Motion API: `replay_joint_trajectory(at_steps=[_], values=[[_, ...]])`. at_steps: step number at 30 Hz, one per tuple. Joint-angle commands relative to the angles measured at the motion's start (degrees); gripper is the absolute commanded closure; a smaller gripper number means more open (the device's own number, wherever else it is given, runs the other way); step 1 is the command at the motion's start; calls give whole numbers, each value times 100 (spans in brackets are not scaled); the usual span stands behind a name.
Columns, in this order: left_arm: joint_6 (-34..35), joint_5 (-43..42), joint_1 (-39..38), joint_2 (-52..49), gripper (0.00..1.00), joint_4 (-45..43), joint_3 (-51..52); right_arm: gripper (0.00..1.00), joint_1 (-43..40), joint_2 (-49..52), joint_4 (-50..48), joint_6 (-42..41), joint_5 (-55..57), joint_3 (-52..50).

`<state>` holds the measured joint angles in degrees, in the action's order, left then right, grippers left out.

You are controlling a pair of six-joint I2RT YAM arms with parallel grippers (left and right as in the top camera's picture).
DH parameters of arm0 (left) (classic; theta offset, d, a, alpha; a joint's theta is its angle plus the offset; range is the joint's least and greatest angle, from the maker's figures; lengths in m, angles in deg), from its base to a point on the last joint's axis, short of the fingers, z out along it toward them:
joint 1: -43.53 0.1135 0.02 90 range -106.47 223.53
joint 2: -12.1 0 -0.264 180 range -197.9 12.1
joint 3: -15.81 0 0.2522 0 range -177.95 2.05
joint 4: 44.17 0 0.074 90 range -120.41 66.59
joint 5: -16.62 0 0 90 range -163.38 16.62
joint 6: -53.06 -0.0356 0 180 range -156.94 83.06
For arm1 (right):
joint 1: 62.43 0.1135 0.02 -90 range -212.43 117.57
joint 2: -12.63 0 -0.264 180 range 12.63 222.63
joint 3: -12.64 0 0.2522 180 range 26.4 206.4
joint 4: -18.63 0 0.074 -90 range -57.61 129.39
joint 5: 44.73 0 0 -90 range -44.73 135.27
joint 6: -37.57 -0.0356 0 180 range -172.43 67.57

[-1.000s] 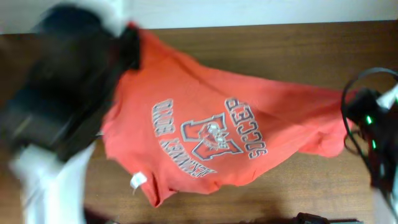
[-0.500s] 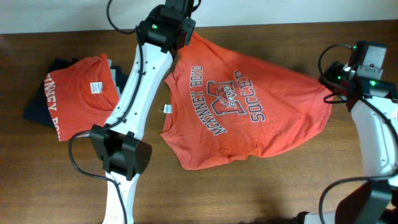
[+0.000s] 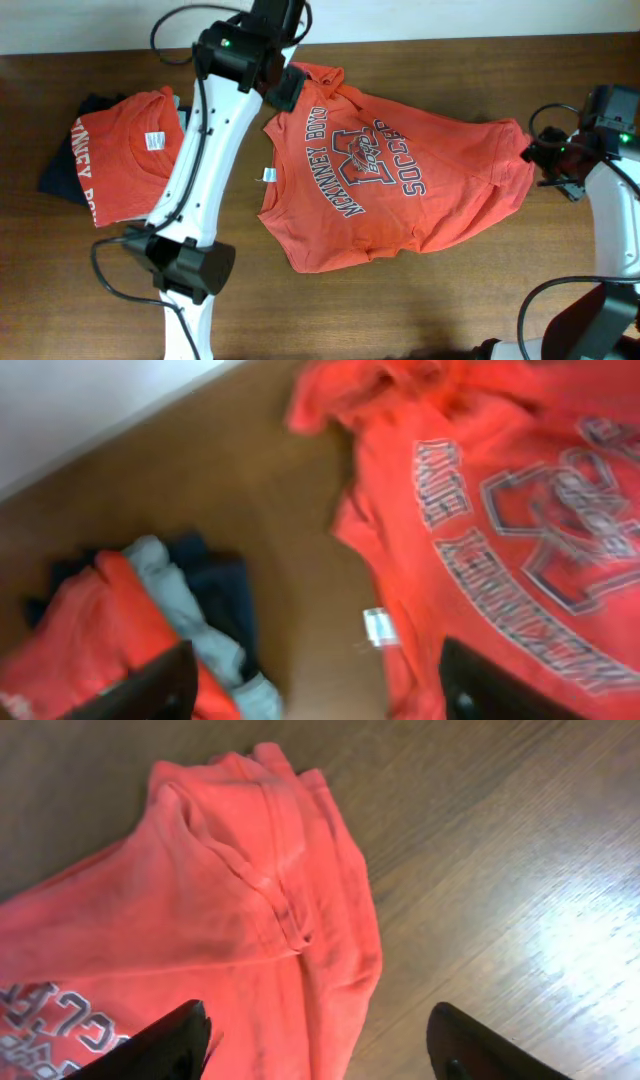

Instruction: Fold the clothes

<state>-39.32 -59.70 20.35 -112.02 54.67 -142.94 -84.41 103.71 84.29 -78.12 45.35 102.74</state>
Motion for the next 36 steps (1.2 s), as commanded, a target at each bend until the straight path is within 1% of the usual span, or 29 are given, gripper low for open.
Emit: replay_joint_trajectory(at_steps=[1,4,6,7,8,10,12,16,17,21,25,28,30,34,36], values=[[304,-732,0,94,43,273,208,31,-57,133,68,133,-557,-114],[302,-756,0,81,71,212,793,31,-44,227,114,186,-765,-116],[221,-905,-2,81,85,74,1335,31,-44,229,125,188,-763,-116],[37,-1128,-2,81,91,-20,1606,31,-44,229,129,186,-767,-116],[-247,-1456,-2,81,95,-155,1923,31,-44,229,129,186,-780,-116],[-796,-2046,-2,81,99,-448,2529,31,-44,229,142,186,-800,-116],[-1169,-2319,-7,81,99,-785,3095,30,-44,229,146,186,-861,-116],[-1528,-2354,-57,81,99,-1554,4089,30,-44,229,125,186,-870,-116],[-1615,-2354,-74,81,99,-1884,4450,30,-44,229,122,186,-868,-116],[-1620,-2302,-66,79,99,-2730,5182,30,-44,229,122,186,-868,-116],[-1609,-1985,-55,28,99,-3401,5657,30,-44,229,125,186,-868,-116],[-1482,-1644,-24,-153,99,-3777,5764,30,-44,229,125,186,-863,-116],[-1266,-1300,17,-278,100,-4015,5764,30,-44,229,125,186,-863,-116],[-514,-455,264,-481,100,-4868,5744,31,-44,229,125,184,-866,-116],[-291,-398,498,-612,99,-5431,5637,30,-44,229,127,184,-866,-116]])
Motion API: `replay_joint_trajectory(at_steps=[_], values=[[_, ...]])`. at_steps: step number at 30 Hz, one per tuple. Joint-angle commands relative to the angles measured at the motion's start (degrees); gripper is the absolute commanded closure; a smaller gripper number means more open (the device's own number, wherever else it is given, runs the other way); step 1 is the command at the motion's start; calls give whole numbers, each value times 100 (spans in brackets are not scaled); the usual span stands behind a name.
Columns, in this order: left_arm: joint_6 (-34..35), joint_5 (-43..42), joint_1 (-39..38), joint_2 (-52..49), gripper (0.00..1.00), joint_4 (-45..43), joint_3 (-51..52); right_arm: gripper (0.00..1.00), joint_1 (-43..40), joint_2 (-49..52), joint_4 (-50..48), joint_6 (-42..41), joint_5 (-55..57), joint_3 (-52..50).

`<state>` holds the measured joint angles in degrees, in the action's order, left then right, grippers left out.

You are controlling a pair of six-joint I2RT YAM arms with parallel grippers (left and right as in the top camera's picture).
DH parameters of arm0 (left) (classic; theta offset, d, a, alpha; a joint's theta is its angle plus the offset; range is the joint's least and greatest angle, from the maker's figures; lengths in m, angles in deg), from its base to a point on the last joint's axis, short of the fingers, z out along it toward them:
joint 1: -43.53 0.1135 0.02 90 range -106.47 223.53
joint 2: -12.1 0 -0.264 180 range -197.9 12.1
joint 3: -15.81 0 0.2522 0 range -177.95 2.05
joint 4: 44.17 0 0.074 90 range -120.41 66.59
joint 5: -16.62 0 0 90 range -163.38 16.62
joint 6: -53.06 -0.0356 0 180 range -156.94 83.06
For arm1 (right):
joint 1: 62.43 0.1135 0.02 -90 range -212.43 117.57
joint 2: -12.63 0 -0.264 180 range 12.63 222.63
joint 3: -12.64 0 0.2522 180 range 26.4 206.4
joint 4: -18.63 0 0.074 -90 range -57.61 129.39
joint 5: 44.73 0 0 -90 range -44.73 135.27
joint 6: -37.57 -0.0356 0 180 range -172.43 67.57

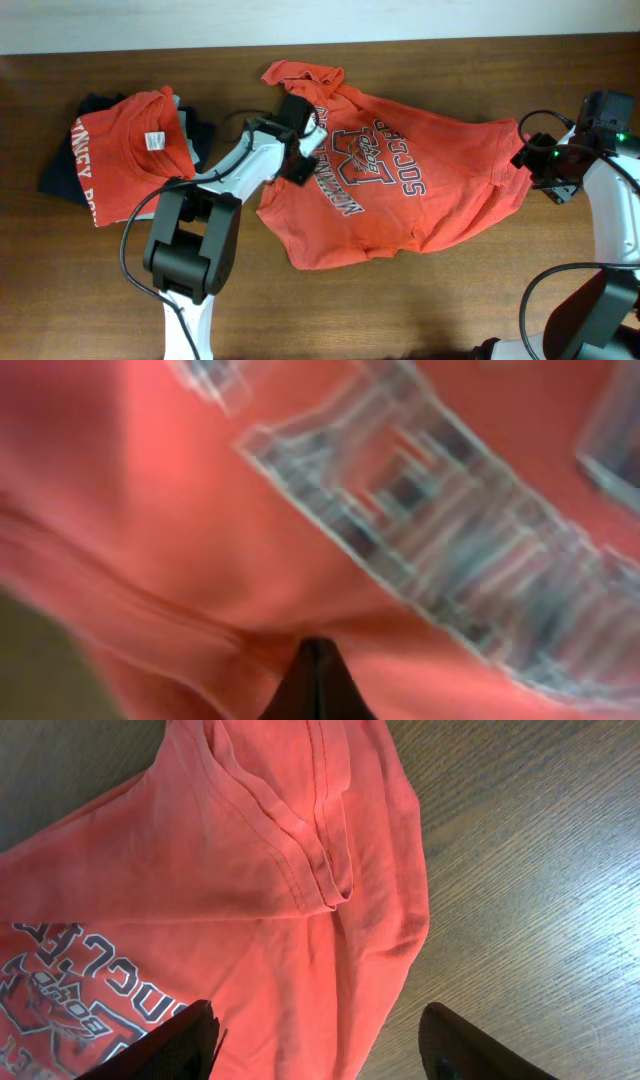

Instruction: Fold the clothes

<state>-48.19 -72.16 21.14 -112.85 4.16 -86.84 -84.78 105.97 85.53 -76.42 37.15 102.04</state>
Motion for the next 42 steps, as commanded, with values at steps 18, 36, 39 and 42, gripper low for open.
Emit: replay_joint_trajectory(at_steps=[18,36,39,42], values=[[647,-35,949,-769,67,3296,-5233,21,256,22,92,374,-114,-361],[695,529,442,-570,83,6214,-6402,42,697,557,-1849,470,-1670,-1362],[715,586,415,-249,82,6214,-6402,42,1008,599,-1912,509,-1351,-1366],[739,638,413,164,79,6214,-6402,42,1261,726,-1912,302,-737,-1373]])
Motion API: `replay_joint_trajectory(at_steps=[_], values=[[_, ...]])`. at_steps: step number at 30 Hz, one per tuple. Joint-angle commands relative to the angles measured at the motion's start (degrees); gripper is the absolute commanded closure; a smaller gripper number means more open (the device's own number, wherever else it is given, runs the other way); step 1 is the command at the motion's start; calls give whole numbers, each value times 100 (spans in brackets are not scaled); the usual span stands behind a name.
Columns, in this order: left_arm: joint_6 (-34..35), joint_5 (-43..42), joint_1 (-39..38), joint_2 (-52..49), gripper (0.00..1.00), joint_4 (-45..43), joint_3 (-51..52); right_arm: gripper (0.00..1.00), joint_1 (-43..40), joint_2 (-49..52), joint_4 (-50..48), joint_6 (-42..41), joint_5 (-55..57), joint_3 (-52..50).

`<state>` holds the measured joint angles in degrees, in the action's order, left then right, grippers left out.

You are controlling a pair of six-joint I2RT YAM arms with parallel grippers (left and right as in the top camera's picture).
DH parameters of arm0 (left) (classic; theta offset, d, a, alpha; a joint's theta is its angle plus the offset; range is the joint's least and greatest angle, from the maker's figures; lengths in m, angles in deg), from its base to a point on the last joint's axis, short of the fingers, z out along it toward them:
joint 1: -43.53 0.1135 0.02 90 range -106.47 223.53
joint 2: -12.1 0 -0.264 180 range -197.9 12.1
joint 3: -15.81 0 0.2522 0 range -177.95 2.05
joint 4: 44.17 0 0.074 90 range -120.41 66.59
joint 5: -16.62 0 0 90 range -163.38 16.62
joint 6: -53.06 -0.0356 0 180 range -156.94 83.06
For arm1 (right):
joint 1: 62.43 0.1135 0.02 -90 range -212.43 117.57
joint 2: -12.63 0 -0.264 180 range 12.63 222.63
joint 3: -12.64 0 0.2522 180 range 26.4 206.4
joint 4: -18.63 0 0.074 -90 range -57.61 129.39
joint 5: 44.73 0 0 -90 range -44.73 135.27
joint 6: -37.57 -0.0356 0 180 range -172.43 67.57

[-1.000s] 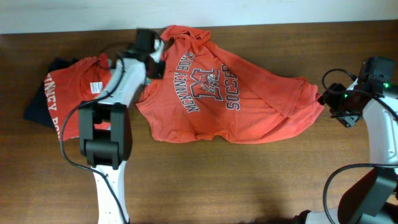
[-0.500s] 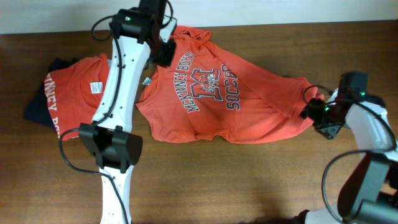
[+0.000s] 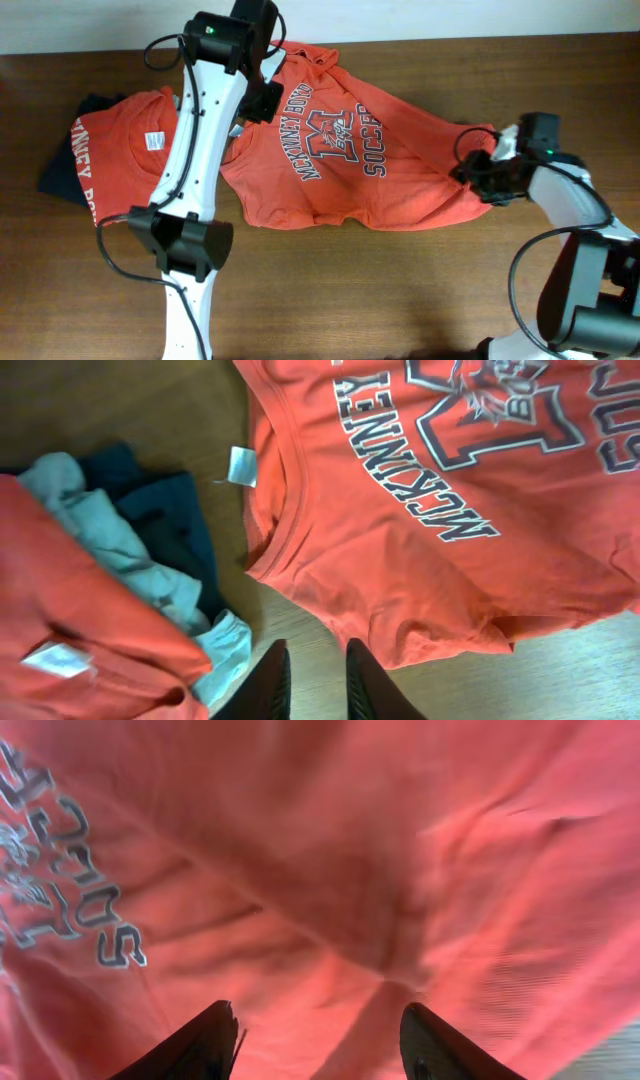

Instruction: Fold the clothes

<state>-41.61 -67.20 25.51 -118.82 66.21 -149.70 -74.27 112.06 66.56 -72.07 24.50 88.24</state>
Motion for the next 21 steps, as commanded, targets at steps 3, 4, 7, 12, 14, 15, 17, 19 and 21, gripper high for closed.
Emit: replay_joint_trajectory(at_steps=[3,4,7,12,14,15,17,19,21], values=[[122,142,-20,1279,76,9,-116,43,337,354,-61,-363,817,7],[133,140,-20,1390,76,9,-116,43,350,442,-107,-402,824,7],[149,146,-20,1969,72,9,-116,44,352,686,-245,-627,929,7],[173,289,-20,2780,67,9,-114,44,352,758,-527,-638,1001,9],[212,289,-20,3008,66,9,-109,45,345,756,-706,-638,1102,9],[214,289,-20,3106,66,9,-96,45,341,756,-778,-638,1123,9],[216,289,-20,3254,64,9,-66,49,319,756,-857,-640,1108,9],[216,289,-20,3357,64,7,-9,53,313,756,-894,-638,1123,9],[216,291,-20,3427,64,9,72,68,308,754,-944,-638,1139,9]])
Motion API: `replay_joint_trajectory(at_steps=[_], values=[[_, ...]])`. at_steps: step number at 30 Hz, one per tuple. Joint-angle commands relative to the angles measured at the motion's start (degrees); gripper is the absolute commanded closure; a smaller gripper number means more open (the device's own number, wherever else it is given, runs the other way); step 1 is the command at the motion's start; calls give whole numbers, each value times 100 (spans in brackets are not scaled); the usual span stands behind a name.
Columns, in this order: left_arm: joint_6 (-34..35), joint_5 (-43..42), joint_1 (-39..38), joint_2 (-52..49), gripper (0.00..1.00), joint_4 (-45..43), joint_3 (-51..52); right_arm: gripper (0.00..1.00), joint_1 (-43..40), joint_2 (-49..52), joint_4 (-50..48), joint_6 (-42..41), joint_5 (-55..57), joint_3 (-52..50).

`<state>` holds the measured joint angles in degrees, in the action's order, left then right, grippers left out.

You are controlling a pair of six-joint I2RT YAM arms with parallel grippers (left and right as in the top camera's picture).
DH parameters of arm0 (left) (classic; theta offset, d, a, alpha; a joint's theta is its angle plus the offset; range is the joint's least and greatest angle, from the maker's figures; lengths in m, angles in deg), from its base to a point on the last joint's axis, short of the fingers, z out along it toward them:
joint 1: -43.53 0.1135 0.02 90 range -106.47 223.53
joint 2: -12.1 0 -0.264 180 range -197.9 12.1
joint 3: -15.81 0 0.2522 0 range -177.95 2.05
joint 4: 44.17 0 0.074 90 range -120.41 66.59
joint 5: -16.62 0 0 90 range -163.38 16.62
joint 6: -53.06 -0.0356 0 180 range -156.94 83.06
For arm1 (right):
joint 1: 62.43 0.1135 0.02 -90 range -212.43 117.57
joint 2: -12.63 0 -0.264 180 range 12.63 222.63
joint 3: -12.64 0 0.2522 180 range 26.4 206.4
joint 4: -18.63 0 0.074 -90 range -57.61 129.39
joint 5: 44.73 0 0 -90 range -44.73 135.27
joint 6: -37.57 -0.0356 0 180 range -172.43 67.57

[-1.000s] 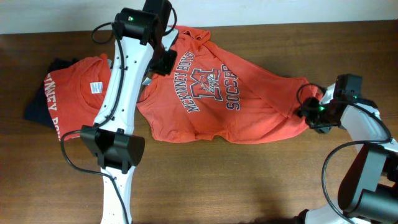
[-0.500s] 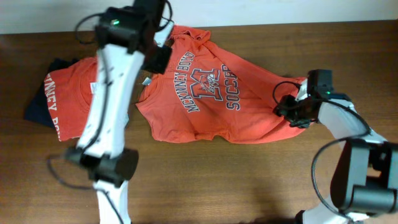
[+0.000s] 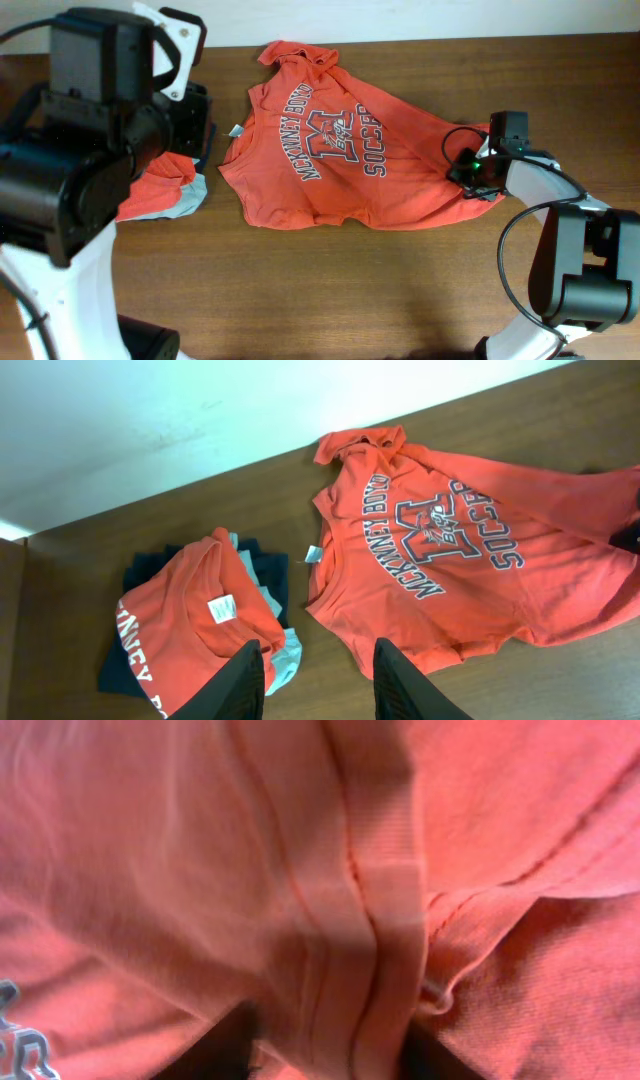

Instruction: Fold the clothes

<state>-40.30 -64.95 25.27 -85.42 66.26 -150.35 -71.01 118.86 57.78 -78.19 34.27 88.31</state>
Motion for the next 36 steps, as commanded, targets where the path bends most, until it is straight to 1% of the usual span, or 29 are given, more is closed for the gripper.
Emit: replay_joint_trajectory(at_steps=[1,4,9,12,14,15,17,20,23,24,25,26,27,28,30,31,36], values=[[83,66,4,107,63,4,177,78,-15,68,-83,-28,149,4],[83,79,4,122,63,4,372,96,-15,-26,-68,-20,116,94],[264,564,4,122,63,4,855,96,-15,-562,190,44,116,391],[273,584,4,122,63,2,1180,96,-15,-1036,247,48,125,603],[273,581,4,122,63,2,1353,96,-17,-1285,46,94,173,715],[273,581,4,122,63,2,1440,96,-17,-1401,-254,155,208,756],[273,579,4,122,63,2,1604,96,-15,-1497,-1180,197,461,758],[426,544,4,122,63,2,1832,96,-17,-1342,-2566,192,1167,758],[426,415,4,122,63,2,1954,96,-44,-964,-3104,186,1311,761],[424,400,4,122,63,4,1993,91,-59,-861,-3158,149,1298,761],[426,398,4,122,63,4,2037,84,-90,-741,-3169,136,1296,765],[426,378,4,122,63,4,2072,65,-133,-629,-3156,129,1294,767],[424,332,4,122,63,4,2107,39,-186,-560,-3086,131,1283,767],[426,315,4,122,63,4,2127,20,-256,-551,-2942,131,1244,767],[424,317,4,122,63,4,2144,5,-389,-584,-2638,129,1014,767],[424,319,4,129,63,4,2144,1,-474,-634,-2448,129,772,767],[424,343,4,332,62,4,2144,2,-857,-918,-1436,129,-326,767]])
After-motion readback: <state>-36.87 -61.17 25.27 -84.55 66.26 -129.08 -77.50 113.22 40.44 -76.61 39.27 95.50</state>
